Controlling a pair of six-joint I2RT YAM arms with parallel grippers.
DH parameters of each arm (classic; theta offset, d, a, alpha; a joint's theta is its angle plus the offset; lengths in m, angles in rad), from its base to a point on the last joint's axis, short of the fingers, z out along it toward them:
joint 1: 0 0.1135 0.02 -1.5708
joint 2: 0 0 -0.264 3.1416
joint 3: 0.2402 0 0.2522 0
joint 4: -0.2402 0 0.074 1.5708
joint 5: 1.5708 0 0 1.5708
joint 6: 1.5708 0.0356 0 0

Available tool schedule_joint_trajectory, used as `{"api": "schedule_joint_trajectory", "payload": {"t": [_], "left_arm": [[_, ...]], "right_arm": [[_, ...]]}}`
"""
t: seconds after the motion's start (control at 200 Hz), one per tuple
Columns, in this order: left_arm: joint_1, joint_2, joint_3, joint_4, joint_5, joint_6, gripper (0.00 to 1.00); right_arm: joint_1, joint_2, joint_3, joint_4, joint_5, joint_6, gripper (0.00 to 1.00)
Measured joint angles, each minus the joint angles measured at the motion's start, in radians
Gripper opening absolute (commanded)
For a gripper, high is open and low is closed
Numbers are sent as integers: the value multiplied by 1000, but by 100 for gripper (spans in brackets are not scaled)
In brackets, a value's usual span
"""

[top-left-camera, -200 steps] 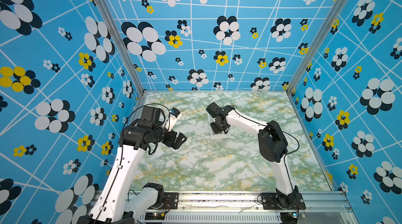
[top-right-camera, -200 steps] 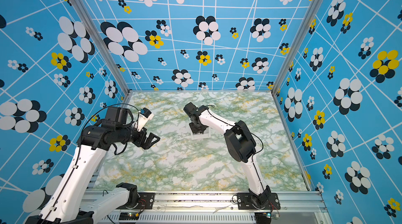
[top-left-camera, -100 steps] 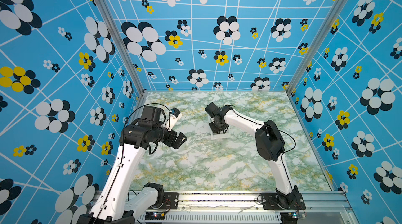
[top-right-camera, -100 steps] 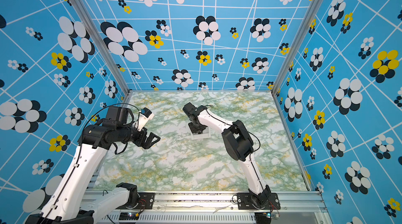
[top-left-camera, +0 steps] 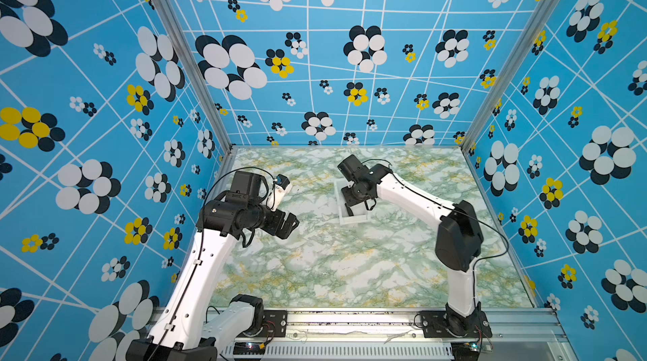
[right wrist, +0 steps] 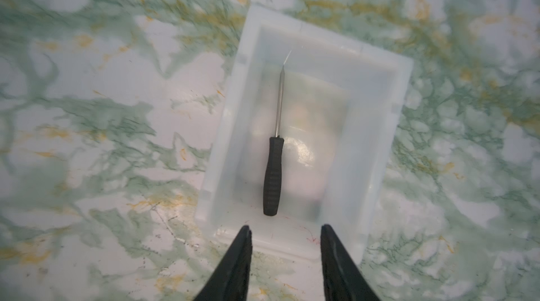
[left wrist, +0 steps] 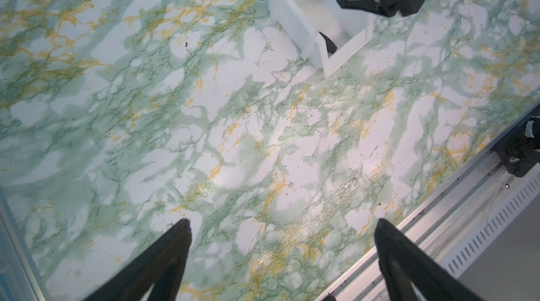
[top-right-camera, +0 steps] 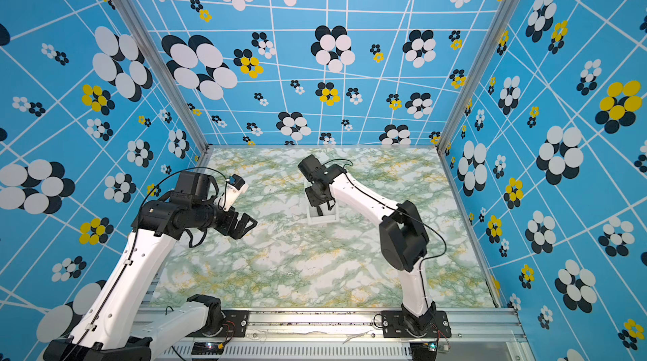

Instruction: Put the screwdriver in the bin

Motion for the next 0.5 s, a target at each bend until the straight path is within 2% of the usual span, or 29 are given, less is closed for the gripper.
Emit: {"api": "schedule_joint_trajectory", "payload": {"t": [0.1, 0.195, 0.225, 0.24, 0.26, 0.27, 0.5], "left_arm": [[-2, 18, -21, 11, -7, -2, 99], [-3, 33, -64, 44, -26, -19, 99], [-3, 35, -81, 58, -35, -24, 99], [-3, 36, -90, 66, -38, -29, 99], [-3, 36, -103, 78, -44, -31, 99], [-3, 36, -111, 84, -46, -36, 99], [-3, 36, -247, 239, -87, -98, 99]], "right_arm": [[0, -218, -177, 127, 0, 6, 51], [-2, -423, -370, 249, 8, 14, 69], [-3, -477, -426, 280, 18, 22, 72], [-4, -502, -452, 293, 21, 26, 77], [-5, -535, -490, 315, 30, 28, 95], [-5, -551, -509, 323, 33, 29, 98], [-11, -829, -880, 424, 182, 91, 99]]}}
